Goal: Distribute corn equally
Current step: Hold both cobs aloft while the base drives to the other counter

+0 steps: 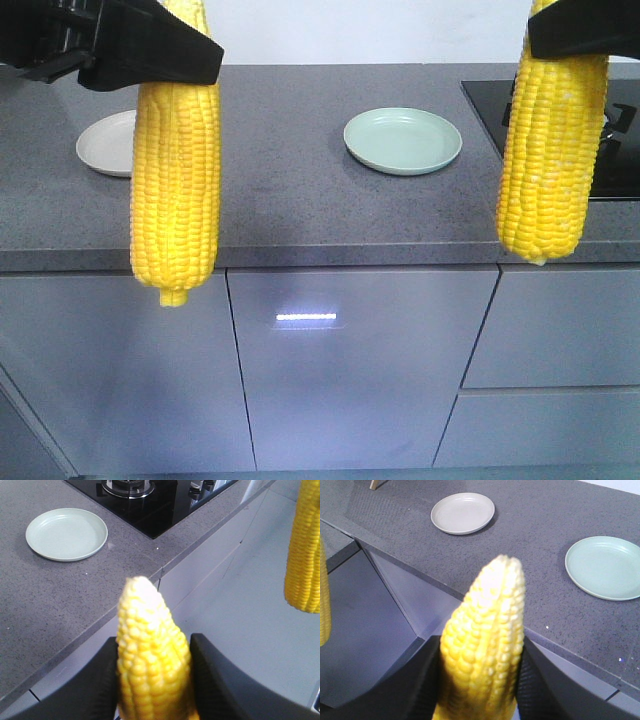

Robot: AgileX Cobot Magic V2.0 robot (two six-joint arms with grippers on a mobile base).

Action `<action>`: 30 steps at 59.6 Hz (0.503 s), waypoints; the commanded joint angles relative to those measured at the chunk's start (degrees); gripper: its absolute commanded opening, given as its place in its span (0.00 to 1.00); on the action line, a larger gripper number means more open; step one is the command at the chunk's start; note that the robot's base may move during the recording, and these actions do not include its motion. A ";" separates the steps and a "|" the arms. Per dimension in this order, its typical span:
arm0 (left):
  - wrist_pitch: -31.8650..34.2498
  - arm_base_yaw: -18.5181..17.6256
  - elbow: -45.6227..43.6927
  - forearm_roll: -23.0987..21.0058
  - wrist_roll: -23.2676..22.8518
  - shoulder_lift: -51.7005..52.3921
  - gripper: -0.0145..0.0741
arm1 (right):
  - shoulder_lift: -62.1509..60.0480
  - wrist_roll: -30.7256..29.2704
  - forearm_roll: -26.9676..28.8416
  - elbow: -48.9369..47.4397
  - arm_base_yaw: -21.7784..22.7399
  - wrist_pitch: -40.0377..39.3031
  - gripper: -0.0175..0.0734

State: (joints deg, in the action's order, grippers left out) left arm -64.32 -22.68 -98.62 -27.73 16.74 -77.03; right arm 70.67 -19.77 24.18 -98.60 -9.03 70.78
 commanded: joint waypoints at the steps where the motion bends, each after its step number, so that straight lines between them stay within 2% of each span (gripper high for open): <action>1: 3.23 -0.25 -1.79 -2.01 -0.28 1.68 0.16 | -1.00 -0.44 1.59 -1.46 0.46 -3.48 0.19; 30: 3.23 -0.25 -1.79 -2.01 -0.28 1.68 0.16 | -1.00 -0.44 1.59 -1.46 0.46 -3.48 0.19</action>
State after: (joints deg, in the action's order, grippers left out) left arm -64.32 -22.68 -98.62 -27.73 16.74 -77.03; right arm 70.67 -19.77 24.18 -98.60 -9.03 70.78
